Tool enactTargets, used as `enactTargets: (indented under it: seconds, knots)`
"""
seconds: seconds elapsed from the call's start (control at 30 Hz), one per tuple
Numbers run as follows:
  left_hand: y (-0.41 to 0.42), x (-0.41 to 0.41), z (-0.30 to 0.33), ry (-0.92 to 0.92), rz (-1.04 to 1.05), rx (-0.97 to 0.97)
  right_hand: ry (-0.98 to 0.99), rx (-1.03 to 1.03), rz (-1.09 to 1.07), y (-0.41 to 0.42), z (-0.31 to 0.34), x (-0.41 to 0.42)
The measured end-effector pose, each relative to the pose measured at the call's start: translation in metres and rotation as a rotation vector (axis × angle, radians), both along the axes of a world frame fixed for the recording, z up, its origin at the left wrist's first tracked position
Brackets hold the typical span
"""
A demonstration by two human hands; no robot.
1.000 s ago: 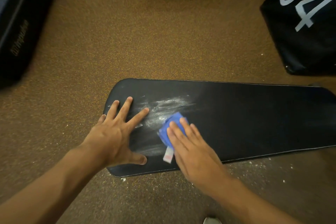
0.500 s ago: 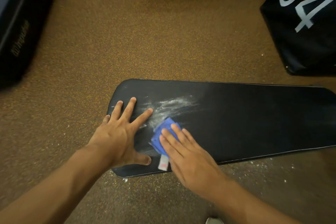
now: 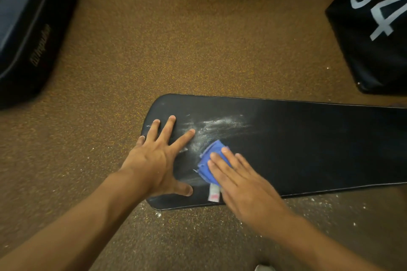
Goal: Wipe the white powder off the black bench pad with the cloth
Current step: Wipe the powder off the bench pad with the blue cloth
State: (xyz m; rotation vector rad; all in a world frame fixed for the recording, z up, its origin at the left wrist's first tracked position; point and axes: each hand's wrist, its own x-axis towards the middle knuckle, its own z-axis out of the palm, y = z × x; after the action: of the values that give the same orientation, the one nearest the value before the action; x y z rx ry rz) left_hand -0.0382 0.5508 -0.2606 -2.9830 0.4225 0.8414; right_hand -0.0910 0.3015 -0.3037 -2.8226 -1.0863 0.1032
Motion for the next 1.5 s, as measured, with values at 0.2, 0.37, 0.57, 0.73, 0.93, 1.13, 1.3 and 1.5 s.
enactTargets:
  seconds: [0.2, 0.37, 0.57, 0.73, 0.93, 1.13, 1.3, 1.5]
  knots:
    - [-0.001, 0.0, -0.001, 0.0, 0.008, -0.016, 0.004, 0.035, -0.368, 0.018, -0.001, 0.065]
    - [0.001, 0.001, -0.003, -0.007, 0.002, -0.006, 0.022, 0.01, -0.186, 0.043, 0.0, 0.028]
    - [0.0, 0.0, -0.002, -0.004, 0.005, -0.021, -0.013, -0.007, -0.208, -0.013, -0.003, 0.056]
    - [0.0, -0.001, -0.005, -0.029, -0.002, -0.021, 0.012, 0.086, -0.487, 0.038, -0.006, 0.096]
    - [0.001, -0.001, -0.002, -0.024, -0.007, -0.009, -0.004, -0.028, -0.116, -0.023, 0.001, 0.045]
    - [0.001, -0.001, -0.005, -0.022, -0.01, -0.016, 0.023, 0.086, -0.582, -0.026, -0.005, 0.12]
    - [0.003, -0.001, -0.004, -0.036, -0.016, -0.011, 0.048, 0.058, -0.319, -0.001, -0.003, 0.089]
    - [0.0, -0.002, -0.003, -0.019, -0.023, 0.002, 0.052, 0.042, -0.505, -0.062, -0.001, 0.111]
